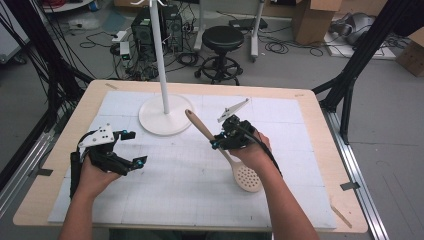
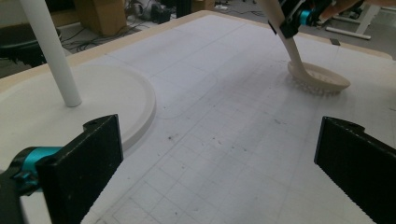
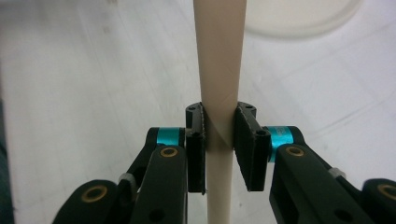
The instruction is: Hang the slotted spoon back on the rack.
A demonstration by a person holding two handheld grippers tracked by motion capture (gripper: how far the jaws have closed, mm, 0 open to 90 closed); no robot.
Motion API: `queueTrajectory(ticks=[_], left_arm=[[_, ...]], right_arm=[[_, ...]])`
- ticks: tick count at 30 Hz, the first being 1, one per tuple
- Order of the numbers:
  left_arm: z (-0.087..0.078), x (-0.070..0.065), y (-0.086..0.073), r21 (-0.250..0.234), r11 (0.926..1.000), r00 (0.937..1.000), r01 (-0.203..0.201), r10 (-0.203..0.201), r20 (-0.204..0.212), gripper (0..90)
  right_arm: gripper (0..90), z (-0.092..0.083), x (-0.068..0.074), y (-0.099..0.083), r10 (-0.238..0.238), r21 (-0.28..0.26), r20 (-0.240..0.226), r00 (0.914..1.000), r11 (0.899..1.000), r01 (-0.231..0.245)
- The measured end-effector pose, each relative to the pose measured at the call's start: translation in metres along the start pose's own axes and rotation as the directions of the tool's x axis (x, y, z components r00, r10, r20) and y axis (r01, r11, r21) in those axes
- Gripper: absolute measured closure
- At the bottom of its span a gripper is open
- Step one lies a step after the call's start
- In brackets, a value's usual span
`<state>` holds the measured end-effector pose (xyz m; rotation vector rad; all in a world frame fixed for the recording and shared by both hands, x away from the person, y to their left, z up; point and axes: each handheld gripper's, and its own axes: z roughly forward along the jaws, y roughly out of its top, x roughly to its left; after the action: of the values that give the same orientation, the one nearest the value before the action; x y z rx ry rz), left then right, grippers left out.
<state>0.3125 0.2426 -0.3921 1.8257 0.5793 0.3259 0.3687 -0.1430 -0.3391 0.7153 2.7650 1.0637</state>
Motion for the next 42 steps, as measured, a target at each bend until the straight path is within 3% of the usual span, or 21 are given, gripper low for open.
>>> queueTrajectory(ticks=[7, 17, 33, 37, 42], left_arm=[[-0.004, 0.0, 0.001, -0.027, 0.9996, 1.0, -0.001, 0.001, 0.004, 1.7], [-0.006, 0.0, 0.001, -0.03, 0.9995, 1.0, -0.001, 0.001, -0.005, 1.6], [-0.008, 0.001, 0.001, -0.035, 0.9994, 1.0, 0.003, -0.003, -0.005, 1.7], [-0.009, 0.001, 0.002, -0.032, 0.9995, 1.0, 0.004, -0.004, -0.006, 1.7], [-0.01, 0.0, 0.003, -0.05, 0.9987, 1.0, 0.008, -0.008, 0.001, 1.6]], right_arm=[[75.2, -0.024, -0.004, 0.024, -0.013, -0.106, -0.014, 0.9998, 0.994, 0.012], [75.2, -0.038, -0.015, 0.069, -0.055, -0.153, 0.007, 0.9985, 0.987, 0.055], [75.1, -0.058, -0.036, 0.135, -0.086, -0.176, 0.029, 0.9959, 0.98, 0.09], [75.1, -0.057, -0.038, 0.151, -0.119, -0.155, 0.035, 0.9922, 0.98, 0.123], [75.1, -0.058, -0.043, 0.167, -0.111, -0.148, 0.048, 0.9927, 0.982, 0.117]])
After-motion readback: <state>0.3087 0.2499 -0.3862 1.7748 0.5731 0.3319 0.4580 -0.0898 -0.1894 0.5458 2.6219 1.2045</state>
